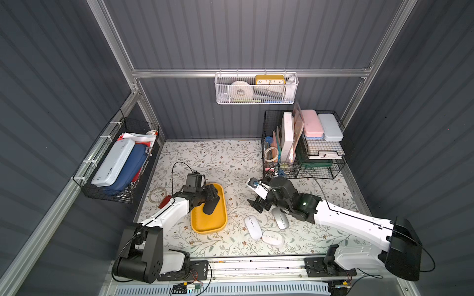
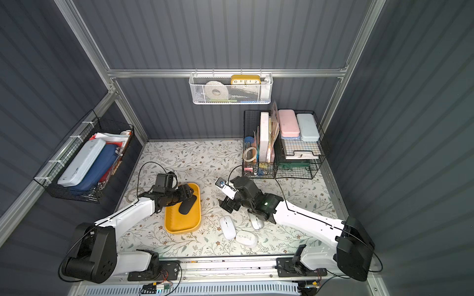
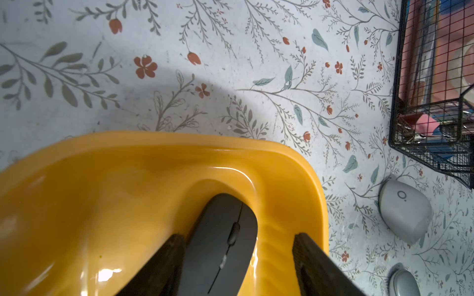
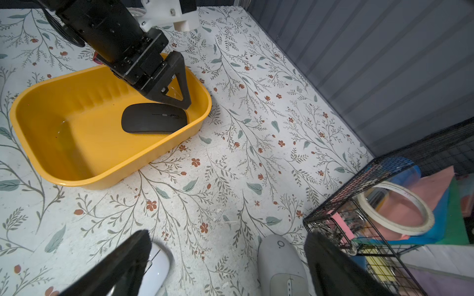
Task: Put the mouse in the storage box
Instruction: Place the mouse in the storage box, then pick up the mouse from the center of the board.
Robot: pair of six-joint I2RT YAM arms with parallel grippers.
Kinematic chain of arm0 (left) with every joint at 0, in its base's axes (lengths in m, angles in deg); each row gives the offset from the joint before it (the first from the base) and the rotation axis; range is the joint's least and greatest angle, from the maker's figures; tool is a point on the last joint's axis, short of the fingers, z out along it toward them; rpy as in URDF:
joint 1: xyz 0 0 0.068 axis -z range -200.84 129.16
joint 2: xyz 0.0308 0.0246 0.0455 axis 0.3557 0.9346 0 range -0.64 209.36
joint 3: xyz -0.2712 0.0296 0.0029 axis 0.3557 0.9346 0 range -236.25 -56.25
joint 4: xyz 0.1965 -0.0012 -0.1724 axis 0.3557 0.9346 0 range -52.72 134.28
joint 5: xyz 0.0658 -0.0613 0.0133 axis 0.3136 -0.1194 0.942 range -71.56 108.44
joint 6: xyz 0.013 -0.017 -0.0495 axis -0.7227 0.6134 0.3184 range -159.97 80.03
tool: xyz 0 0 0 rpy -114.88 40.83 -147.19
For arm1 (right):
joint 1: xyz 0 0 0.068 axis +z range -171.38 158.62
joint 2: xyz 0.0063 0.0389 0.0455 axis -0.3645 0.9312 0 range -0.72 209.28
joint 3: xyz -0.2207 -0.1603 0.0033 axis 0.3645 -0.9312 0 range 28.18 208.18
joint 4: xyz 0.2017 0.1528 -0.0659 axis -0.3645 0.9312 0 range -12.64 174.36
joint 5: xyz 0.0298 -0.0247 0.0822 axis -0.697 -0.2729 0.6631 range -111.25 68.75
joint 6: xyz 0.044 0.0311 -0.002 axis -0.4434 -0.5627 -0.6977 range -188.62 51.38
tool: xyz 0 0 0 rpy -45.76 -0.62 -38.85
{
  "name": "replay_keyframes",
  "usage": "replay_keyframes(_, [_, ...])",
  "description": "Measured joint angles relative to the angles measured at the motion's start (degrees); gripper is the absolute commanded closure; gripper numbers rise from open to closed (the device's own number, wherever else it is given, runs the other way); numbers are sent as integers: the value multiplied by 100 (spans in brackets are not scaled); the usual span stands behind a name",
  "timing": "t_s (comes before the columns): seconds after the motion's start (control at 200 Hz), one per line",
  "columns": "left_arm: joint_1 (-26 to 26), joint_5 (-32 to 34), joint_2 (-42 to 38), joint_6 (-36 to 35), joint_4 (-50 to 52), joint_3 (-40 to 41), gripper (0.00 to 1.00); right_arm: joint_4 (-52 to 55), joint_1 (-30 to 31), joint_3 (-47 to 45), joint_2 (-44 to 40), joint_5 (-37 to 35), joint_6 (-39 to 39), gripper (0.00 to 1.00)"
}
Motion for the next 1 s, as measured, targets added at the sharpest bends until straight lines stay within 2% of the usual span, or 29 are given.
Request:
replay_keyframes(0.275, [0,-525,-363,-68,234,9,36,4,-11,0,0,-2,-68,1])
replay_keyframes(0.425, [146,-763,-938,118,369,208,43,4,-28,0,9,-2,-101,1])
replay_keyframes(0.545, [254,-835,-997,238,498,284,45,20,-61,4,44,-66,-199,1])
replay_keyframes(0.64, [280,-861,-1071,341,627,380,42,225,-372,96,146,-31,-647,2])
replay_keyframes(0.765, [280,-1180,-1464,402,876,323,35,601,-1156,195,227,111,-1499,2])
replay_keyframes(0.866, [291,-1360,-1751,323,1200,-153,31,953,-1613,144,219,179,-2153,1])
replay_keyframes(1.001, [291,-1220,-2015,170,1331,-859,29,1547,-1709,-72,223,372,-2723,2])
